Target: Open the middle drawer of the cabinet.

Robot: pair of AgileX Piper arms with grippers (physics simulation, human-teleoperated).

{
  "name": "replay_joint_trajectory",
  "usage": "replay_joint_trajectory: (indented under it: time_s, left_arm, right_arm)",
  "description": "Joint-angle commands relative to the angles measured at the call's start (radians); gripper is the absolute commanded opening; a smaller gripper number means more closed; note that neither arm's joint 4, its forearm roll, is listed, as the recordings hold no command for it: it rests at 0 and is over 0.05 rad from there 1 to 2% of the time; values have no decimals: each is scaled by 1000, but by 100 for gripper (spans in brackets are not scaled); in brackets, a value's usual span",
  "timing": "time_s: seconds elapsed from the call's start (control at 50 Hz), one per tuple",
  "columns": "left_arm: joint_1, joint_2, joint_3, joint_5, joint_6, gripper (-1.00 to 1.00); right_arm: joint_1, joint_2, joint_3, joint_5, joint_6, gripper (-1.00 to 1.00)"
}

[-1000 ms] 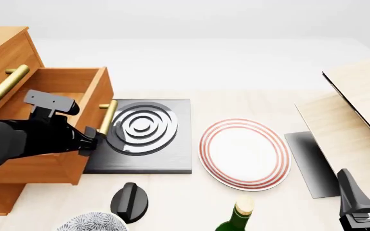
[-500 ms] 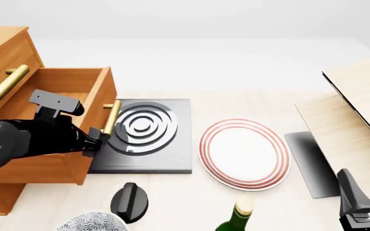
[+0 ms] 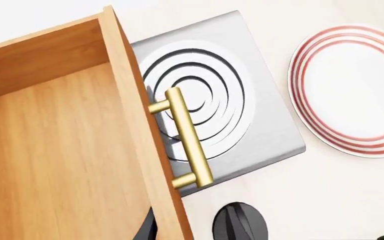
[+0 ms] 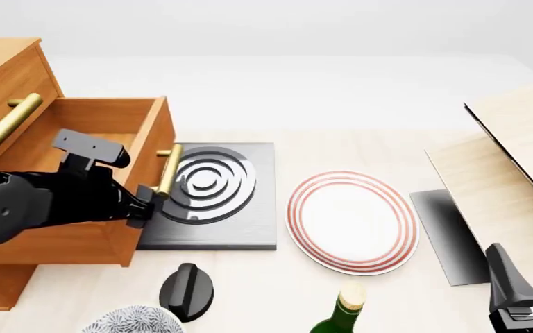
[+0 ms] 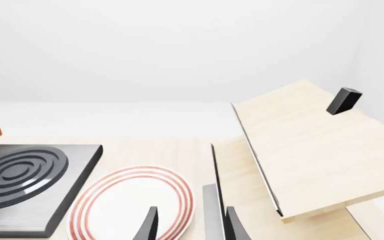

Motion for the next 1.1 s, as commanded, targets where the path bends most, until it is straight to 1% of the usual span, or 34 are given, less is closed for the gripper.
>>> replay_joint_trajectory:
  time_s: [0.02,0.36,0.42,0.46,0.48,0.58,0.7,0.78,0.8,1.1]
  left_arm:
    - [-38,-16,-26,16,-5,100]
    - [-92,-6,-40,22,-39,100]
    - [-89,-13,-37,20,-32,100]
    - [-95,-13,-39,21,-36,100]
    - [-111,-7,-43,21,-47,100]
    - [-120,-10,-45,22,-53,100]
    - [-102,-28,-41,26,-42,100]
    - [-83,-40,-35,27,-26,100]
    - [-66,-60,-30,30,-11,100]
    - [-35,-85,-23,28,8,100]
  right_arm:
    - [0,0,0,0,0,100]
    - [0,0,0,0,0,100]
    - [0,0,0,0,0,100]
    - [0,0,0,0,0,100]
    - [0,0,0,0,0,100]
    - [0,0,0,0,0,100]
    - [0,0,0,0,0,100]
    - [0,0,0,0,0,100]
    - [0,0,0,0,0,100]
    - [0,0,0,0,0,100]
